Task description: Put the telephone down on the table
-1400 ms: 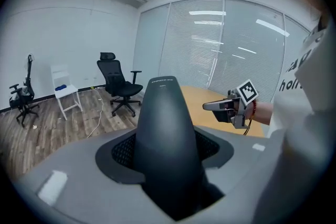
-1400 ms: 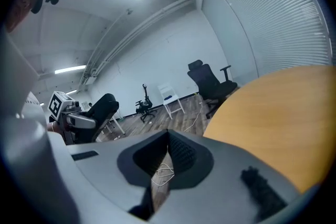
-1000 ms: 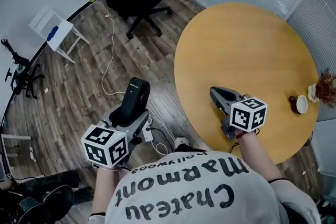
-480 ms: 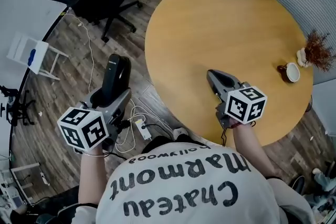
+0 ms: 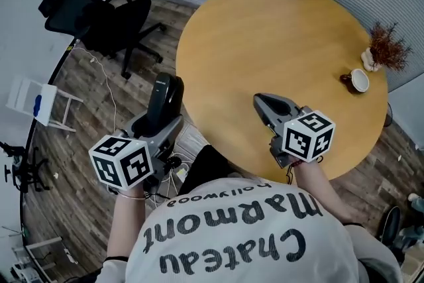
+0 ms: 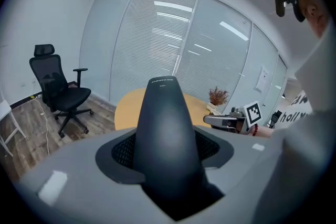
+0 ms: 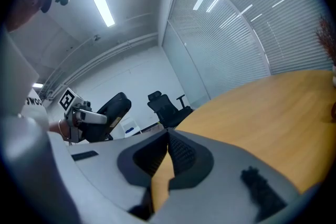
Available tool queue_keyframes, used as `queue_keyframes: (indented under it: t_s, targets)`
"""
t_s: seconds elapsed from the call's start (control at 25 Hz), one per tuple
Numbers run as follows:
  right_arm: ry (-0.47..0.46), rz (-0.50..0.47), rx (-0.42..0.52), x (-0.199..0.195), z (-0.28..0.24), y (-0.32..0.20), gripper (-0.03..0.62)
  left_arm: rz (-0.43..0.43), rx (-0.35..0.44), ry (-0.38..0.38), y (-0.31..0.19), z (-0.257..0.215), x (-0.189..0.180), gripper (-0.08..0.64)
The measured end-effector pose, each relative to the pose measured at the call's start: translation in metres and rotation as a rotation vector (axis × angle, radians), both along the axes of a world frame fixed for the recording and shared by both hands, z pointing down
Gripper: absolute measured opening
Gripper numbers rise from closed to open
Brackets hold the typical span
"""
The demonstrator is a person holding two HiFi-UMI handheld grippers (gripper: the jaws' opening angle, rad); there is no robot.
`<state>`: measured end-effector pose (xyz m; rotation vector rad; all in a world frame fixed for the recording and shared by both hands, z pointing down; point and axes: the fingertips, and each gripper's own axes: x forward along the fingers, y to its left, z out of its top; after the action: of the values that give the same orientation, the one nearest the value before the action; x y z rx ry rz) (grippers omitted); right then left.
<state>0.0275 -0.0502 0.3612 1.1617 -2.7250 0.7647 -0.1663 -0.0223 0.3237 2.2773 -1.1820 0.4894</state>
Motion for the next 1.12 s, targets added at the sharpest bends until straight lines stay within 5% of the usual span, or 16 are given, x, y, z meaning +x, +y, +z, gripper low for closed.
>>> queue_keyframes:
  t_s: [0.28, 0.52, 0.68, 0.84, 1.12]
  targets:
    - [0.002, 0.026, -0.027, -0.022, 0.011, -0.011, 0.015, 0.117, -0.034, -0.014, -0.039, 0.016, -0.002, 0.285]
    - [-0.013, 0.091, 0.013, -0.033, 0.021, -0.050, 0.014, 0.264, -0.059, -0.017, -0.122, 0.038, 0.012, 0.285]
    - [-0.101, 0.207, -0.019, -0.041, 0.032, -0.085, 0.015, 0.445, -0.075, -0.050, -0.159, 0.047, 0.034, 0.285]
    - [-0.034, 0.290, -0.077, -0.052, 0.041, -0.119, 0.015, 0.613, -0.108, -0.094, -0.186, 0.060, 0.046, 0.285]
    - [-0.011, 0.394, -0.135, -0.066, 0.051, -0.181, 0.014, 0.788, -0.136, -0.123, -0.246, 0.077, 0.062, 0.285]
